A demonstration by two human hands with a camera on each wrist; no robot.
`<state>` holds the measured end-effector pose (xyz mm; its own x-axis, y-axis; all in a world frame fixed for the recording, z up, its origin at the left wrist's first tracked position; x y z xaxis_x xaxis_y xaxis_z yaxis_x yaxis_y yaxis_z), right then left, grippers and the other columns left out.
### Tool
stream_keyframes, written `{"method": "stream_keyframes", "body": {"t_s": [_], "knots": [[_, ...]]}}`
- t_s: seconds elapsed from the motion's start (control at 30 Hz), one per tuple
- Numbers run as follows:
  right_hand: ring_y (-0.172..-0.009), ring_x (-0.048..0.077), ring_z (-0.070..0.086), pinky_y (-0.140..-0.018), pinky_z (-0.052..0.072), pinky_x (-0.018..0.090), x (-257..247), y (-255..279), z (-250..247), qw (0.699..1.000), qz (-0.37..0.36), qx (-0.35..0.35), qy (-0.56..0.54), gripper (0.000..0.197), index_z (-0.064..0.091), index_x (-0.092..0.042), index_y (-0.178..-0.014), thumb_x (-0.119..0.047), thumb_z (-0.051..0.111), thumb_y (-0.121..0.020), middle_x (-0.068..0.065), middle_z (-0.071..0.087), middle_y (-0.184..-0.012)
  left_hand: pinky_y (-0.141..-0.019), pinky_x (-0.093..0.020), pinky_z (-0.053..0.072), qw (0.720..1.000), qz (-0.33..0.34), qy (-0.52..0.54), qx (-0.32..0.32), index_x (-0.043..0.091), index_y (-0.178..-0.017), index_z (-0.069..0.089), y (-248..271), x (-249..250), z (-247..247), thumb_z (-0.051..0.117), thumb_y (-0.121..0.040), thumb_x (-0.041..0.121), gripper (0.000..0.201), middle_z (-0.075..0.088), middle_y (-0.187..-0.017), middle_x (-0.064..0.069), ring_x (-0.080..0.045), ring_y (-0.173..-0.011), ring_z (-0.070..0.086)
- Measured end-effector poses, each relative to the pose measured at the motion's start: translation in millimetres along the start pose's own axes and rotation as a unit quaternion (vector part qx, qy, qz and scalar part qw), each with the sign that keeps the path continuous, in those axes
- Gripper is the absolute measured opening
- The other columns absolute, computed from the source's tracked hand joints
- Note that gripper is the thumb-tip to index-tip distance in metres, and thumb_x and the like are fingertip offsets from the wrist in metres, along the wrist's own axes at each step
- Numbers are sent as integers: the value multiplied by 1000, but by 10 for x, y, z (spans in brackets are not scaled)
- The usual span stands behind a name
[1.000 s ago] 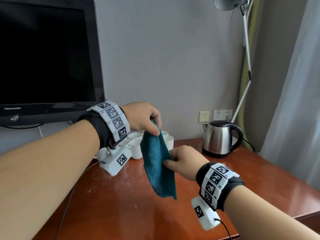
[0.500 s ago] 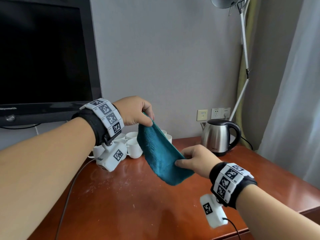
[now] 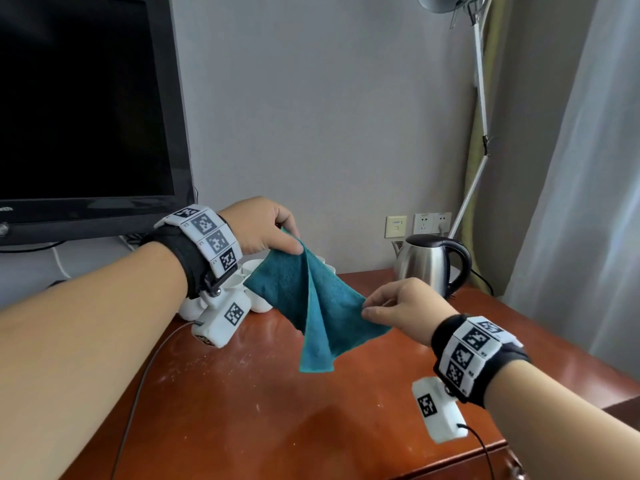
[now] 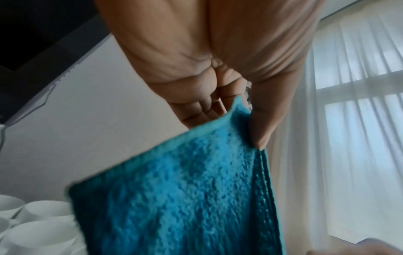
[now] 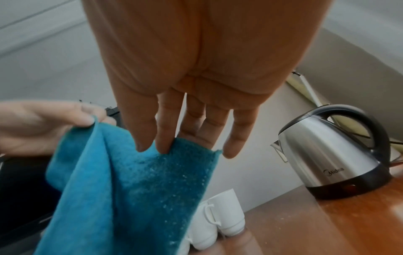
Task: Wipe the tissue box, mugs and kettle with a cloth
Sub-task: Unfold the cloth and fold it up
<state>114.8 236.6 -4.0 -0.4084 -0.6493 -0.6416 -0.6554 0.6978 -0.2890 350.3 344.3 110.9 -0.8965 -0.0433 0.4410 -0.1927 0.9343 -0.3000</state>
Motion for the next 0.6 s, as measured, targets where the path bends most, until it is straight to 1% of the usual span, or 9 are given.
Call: {"method": "stream_keyframes", "body": {"t_s": [0.13,0.17,0.23,0.27,0.33,0.4,0.47,0.53,0.6], "knots": [[-59,-5,60,-58,45,11,-30,-2,206,1000,2,-5,0,11,80,-32,-79,-40,87,-79,-12,70,-67,-64,-13,46,999,28,-8,13,24,-80,75,-36,237,-95,88,-81,29,14,73,-79,4,2,-63,60],[-61,-4,61,-59,45,11,-57,-3,256,1000,-2,-6,-6,11,79,-32,-79,-40,87,-79,-11,70,-71,-63,-11,45,999,34,-12,20,24,-79,74,-47,296,-114,88,-81,28,14,72,-78,6,3,-62,59],[-65,-1,60,-65,48,17,-138,-12,363,1000,-21,-16,-10,10,77,-34,-78,-28,85,-82,-12,69,-80,-64,-15,46,999,42,-25,22,24,-78,72,-70,398,-134,87,-82,27,16,71,-77,6,0,-63,59],[-66,0,58,-68,50,22,-177,-14,424,999,-34,-25,-15,18,74,-34,-76,-20,82,-83,-12,68,-81,-63,-14,45,998,44,-35,15,24,-78,72,-75,444,-129,87,-82,27,16,70,-76,7,1,-61,58],[-67,5,57,-72,53,29,-227,-13,539,998,-43,-41,-28,30,72,-34,-72,-5,72,-82,-11,68,-82,-55,-10,42,997,47,-62,-4,25,-76,71,-82,507,-103,86,-82,25,16,67,-72,9,4,-55,55],[-75,14,62,-77,53,33,-256,0,630,997,-40,-52,-28,37,72,-34,-69,0,63,-82,-8,69,-86,-51,-7,39,995,46,-82,-18,26,-75,70,-87,531,-80,86,-82,24,17,67,-71,11,7,-53,55],[-78,17,63,-77,52,33,-280,13,699,997,-30,-62,-23,34,72,-34,-70,-6,61,-85,-4,70,-88,-51,-6,39,995,42,-91,-24,27,-75,70,-88,524,-69,86,-82,24,18,67,-72,11,8,-53,56],[-75,12,61,-74,52,32,-309,38,745,997,-16,-71,-15,14,72,-27,-79,-24,66,-91,-3,69,-88,-51,-6,39,995,37,-88,-28,27,-76,71,-88,506,-59,86,-82,23,17,68,-72,10,8,-53,56],[-74,9,60,-67,49,30,-351,55,766,997,-16,-67,-15,27,70,-20,-81,-45,71,-89,-6,65,-84,-52,-6,40,996,35,-82,-28,26,-76,72,-85,501,-46,86,-82,23,16,69,-73,10,6,-54,57]]}}
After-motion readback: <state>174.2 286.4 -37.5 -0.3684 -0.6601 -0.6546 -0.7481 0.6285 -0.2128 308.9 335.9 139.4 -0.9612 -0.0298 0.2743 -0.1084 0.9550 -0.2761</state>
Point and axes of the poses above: each hand's wrist, its own y-axis away from the middle knuckle, its own z-axis out of the palm, x = y × z, the point moved 5 cm from there along -y, towards the middle knuckle
